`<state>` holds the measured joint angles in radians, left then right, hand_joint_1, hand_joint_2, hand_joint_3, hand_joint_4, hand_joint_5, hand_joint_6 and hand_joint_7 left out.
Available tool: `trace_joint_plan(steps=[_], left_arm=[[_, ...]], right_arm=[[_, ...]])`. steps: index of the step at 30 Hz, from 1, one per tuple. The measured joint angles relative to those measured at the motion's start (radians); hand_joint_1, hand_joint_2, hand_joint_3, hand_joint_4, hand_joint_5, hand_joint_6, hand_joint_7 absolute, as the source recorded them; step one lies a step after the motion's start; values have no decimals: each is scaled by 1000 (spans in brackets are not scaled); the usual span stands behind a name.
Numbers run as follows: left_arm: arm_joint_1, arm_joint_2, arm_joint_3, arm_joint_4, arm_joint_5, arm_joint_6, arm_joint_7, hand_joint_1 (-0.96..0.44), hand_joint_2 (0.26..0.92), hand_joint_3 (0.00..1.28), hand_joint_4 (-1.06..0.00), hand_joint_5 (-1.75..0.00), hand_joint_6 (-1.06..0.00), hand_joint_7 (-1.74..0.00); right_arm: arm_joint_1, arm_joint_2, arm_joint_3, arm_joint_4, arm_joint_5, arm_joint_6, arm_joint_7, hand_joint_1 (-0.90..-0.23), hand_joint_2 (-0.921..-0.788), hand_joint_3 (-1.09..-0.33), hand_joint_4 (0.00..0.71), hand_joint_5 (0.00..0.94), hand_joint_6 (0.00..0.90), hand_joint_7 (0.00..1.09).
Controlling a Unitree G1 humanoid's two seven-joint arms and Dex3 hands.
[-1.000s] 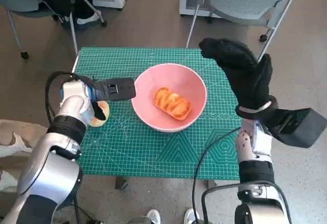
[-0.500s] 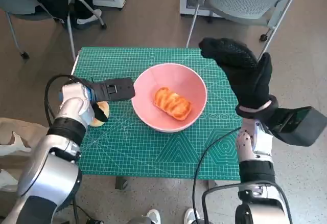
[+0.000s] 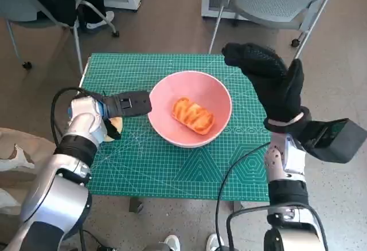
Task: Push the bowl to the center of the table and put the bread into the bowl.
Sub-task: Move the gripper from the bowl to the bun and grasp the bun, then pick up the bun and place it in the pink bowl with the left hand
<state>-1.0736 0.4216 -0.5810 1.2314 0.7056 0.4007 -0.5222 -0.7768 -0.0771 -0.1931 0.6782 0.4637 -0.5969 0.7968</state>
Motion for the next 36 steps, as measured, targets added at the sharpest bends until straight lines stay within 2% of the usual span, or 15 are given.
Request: trace_joint_plan(steps=[1,2,3,4,5,7,10,14,17,22,25,28,36], left_arm=[[1,-1,-1,2,0,2,3,-163,782,27,-502,-346,-472,-225],[4,-2,-1,4,0,7,19,29,832,37,-574,-655,-518,-309],[6,-2,0,4,0,9,34,19,855,61,-609,-840,-570,-614],[9,-2,1,4,0,12,51,12,872,74,-628,-961,-600,-813],[12,-2,3,4,-1,15,67,9,874,87,-669,-1073,-633,-857],[20,-2,8,-1,-3,20,101,7,869,105,-707,-1170,-675,-880],[30,0,17,-20,-6,28,134,6,846,148,-740,-1235,-717,-884],[41,5,26,-49,-8,35,143,4,811,225,-749,-1259,-699,-938],[46,8,29,-67,-8,39,138,3,823,213,-746,-1255,-678,-973],[47,16,38,-100,-11,50,118,3,881,143,-731,-1254,-607,-1052],[50,20,41,-119,-12,58,110,2,908,144,-624,-1266,-574,-1194],[55,24,43,-143,-12,65,98,1,914,138,-601,-1258,-577,-1228],[78,43,47,-227,-11,105,66,1,906,127,-620,-1229,-613,-1208]], right_arm=[[0,0,0,0,0,1,0,-680,-921,-917,121,1,-1,369],[0,0,0,0,0,3,1,-680,-921,-917,121,1,-1,370],[0,0,0,0,0,5,1,-680,-921,-917,121,1,-1,370],[0,0,0,0,0,7,1,-680,-921,-917,121,1,-1,371],[0,0,0,0,0,8,1,-680,-921,-918,121,1,-1,371],[0,-1,0,0,0,11,1,-681,-921,-918,121,1,-1,372],[0,-2,0,0,0,14,1,-681,-921,-919,121,1,-1,372],[-1,-2,0,1,0,14,1,-679,-921,-919,120,0,-1,373],[-3,-2,0,3,-1,14,1,-678,-921,-919,121,0,-1,373],[-9,-1,0,10,-1,14,1,-678,-921,-918,122,1,-1,374],[-11,-1,0,13,-1,13,1,-680,-921,-917,122,1,-1,374],[-14,-1,1,17,-1,12,1,-681,-921,-916,122,1,-1,374],[-16,0,0,23,-1,9,1,-682,-921,-914,122,1,-1,365]])
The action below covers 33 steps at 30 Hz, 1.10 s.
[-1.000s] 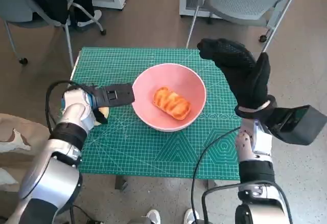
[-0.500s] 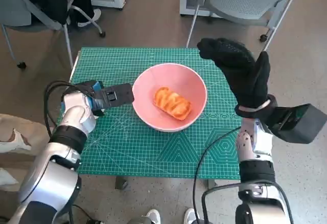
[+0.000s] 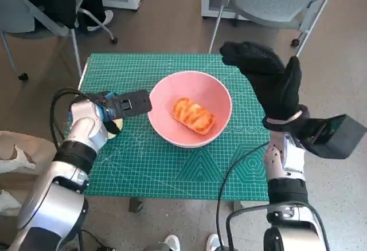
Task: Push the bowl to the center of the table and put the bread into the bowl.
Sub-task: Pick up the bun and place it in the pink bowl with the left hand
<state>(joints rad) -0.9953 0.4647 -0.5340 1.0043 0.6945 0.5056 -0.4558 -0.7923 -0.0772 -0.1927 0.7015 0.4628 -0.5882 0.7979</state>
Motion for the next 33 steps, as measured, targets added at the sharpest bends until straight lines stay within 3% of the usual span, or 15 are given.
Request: trace_joint_plan(steps=[2,3,6,10,20,28,31,33], left_arm=[[4,9,1,-31,1,13,-6,1,840,229,-640,-1221,-635,-1200],[6,15,2,-49,2,21,-8,3,769,346,-660,-1287,-660,-1123],[12,35,6,-113,4,43,-20,4,648,542,-680,-1391,-709,-1029],[24,66,20,-242,10,89,-52,2,586,641,-688,-1433,-733,-1002],[73,137,73,-620,43,201,-119,1,566,672,-722,-1393,-703,-1055],[98,176,131,-896,59,234,-166,6,500,813,-669,-1528,-709,-1067],[91,178,148,-956,78,234,-168,5,535,748,-684,-1478,-700,-1063],[85,178,153,-988,88,234,-168,3,622,578,-712,-1383,-705,-1023]], right_arm=[[-1,0,0,2,0,0,0,-682,-921,-914,122,1,-1,363],[-1,1,0,3,0,-1,0,-682,-921,-914,122,1,-1,362],[-3,1,0,6,0,-1,0,-682,-921,-914,122,1,-1,359],[-5,2,0,9,0,-5,0,-683,-921,-913,123,1,-1,355],[-8,4,0,12,1,-15,0,-683,-921,-917,122,1,-1,346],[-11,4,0,24,0,-22,1,-683,-921,-917,123,1,-1,341],[-12,4,0,28,0,-23,2,-683,-921,-917,123,1,-1,340],[-12,5,0,31,0,-25,5,-684,-921,-917,123,1,-1,340]])
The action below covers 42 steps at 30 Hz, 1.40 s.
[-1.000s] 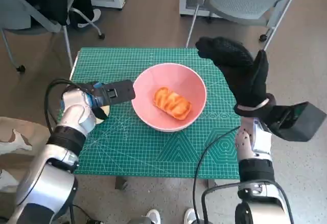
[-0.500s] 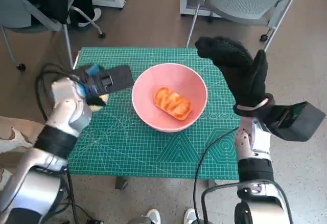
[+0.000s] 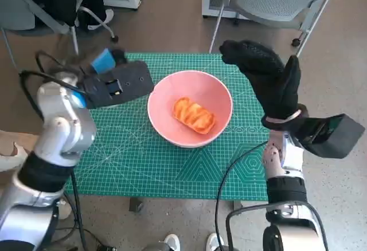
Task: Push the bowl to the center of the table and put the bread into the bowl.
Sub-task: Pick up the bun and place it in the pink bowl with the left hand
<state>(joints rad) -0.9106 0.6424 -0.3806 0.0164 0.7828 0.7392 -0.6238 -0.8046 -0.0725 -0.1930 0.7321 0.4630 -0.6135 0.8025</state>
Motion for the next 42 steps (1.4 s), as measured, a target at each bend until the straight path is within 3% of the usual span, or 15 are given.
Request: trace_joint_plan(steps=[3,8,13,16,19,22,24,26,30,34,37,40,42], left_arm=[[-14,-11,0,-20,13,-7,6,2,686,455,-736,-1323,-709,-983],[-42,-66,-10,-23,42,-30,34,2,718,392,-736,-1312,-721,-950],[-75,-136,-35,-5,44,-68,58,1,805,232,-752,-1215,-689,-1017],[-98,-179,-49,19,39,-98,59,1,823,203,-738,-1247,-700,-982],[-125,-222,-64,54,30,-134,58,1,765,319,-717,-1314,-710,-959],[-147,-256,-72,94,28,-159,62,3,620,619,-665,-1460,-665,-1069],[-157,-279,-76,124,27,-178,75,3,580,714,-633,-1526,-645,-1112],[-163,-302,-80,155,26,-199,92,4,564,775,-591,-1592,-618,-1155],[-163,-331,-88,200,26,-238,119,2,582,829,-489,-1558,-497,-1446],[-162,-341,-91,226,25,-276,131,2,596,830,-458,-1559,-462,-1510],[-162,-342,-91,252,20,-305,139,5,615,800,-441,-1697,-505,-1315],[-162,-344,-89,288,6,-327,145,3,660,728,-437,-1611,-473,-1388],[-162,-344,-86,311,-10,-338,146,231,635,731,-514,-1542,-357,-970]], right_arm=[[0,0,0,4,0,-5,2,-684,-921,-916,123,1,-1,341],[-2,2,0,8,0,-8,5,-684,-921,-916,124,1,-1,345],[-3,6,0,8,0,-10,6,-684,-921,-917,124,1,-1,348],[-3,6,0,7,0,-11,7,-684,-921,-917,124,1,-1,349],[-4,6,0,6,0,-13,8,-684,-921,-917,124,1,-1,349],[-3,6,-2,5,1,-13,9,-683,-921,-917,126,2,-1,348],[-3,5,-3,4,2,-13,10,-683,-921,-917,127,2,-1,348],[-2,3,-5,2,3,-13,10,-682,-921,-917,126,2,-1,347],[-1,1,-6,-5,3,-13,12,-681,-921,-915,126,2,-1,346],[0,0,-8,-11,3,-13,13,-681,-921,-914,126,1,-1,345],[1,0,-9,-15,3,-13,13,-681,-921,-913,125,1,-1,346],[4,-1,-9,-17,3,-13,13,-681,-921,-913,125,1,-1,348],[5,-1,-9,-19,3,-13,12,-681,-921,-913,125,1,-1,350]])
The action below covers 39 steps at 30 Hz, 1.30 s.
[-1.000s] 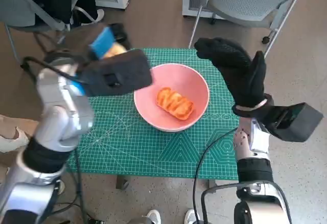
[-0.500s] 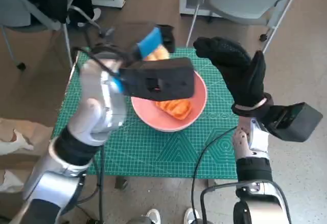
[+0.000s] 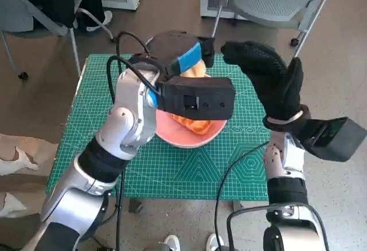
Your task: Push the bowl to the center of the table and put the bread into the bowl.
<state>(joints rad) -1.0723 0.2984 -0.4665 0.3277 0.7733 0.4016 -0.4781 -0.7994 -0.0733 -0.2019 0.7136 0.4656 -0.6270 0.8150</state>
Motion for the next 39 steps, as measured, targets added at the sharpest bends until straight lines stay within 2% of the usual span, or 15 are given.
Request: trace_joint_plan(steps=[2,3,4,5,7,9,13,25,34,39], left_arm=[[1,0,6,14,-16,-3,-11,288,775,492,-499,-1487,-248,-764],[2,2,9,17,-30,-3,-23,118,760,365,-323,-995,-175,-655],[4,4,12,17,-39,-3,-37,57,757,319,-266,-804,-154,-605],[5,7,14,16,-49,-4,-54,-78,752,250,-170,-514,-118,-525],[8,12,18,14,-72,-4,-80,-268,752,174,-69,-210,-80,-436],[15,16,27,11,-92,-9,-97,-372,759,144,-35,-107,-66,-400],[27,27,47,11,-129,-26,-111,-473,793,86,-7,-22,-42,-343],[83,60,124,12,-234,-89,-94,-565,844,53,1,1,-8,-309],[149,60,233,70,-347,-228,45,-651,883,41,1,1,-1,-287],[178,59,285,100,-409,-258,76,-688,910,44,1,1,-3,-268]], right_arm=[[2,0,0,-1,0,0,0,-681,-921,-913,125,1,-1,352],[3,0,0,-2,0,0,-1,-681,-921,-912,125,1,-1,353],[3,0,0,-3,0,0,-1,-681,-921,-912,125,1,-1,353],[4,0,0,-4,-1,0,-2,-681,-921,-912,125,1,-1,354],[4,0,0,-6,-1,0,-5,-682,-921,-911,125,1,-1,355],[4,0,0,-8,-2,0,-8,-683,-921,-910,125,1,-1,355],[4,0,1,-10,-2,0,-15,-687,-921,-907,125,1,-1,356],[8,0,5,-30,-3,0,-36,-689,-921,-904,126,1,-1,355],[12,4,8,-32,-7,-2,-42,-681,-921,-905,126,1,-1,334],[17,7,10,-41,-10,-3,-46,-681,-921,-904,124,0,-1,325]])
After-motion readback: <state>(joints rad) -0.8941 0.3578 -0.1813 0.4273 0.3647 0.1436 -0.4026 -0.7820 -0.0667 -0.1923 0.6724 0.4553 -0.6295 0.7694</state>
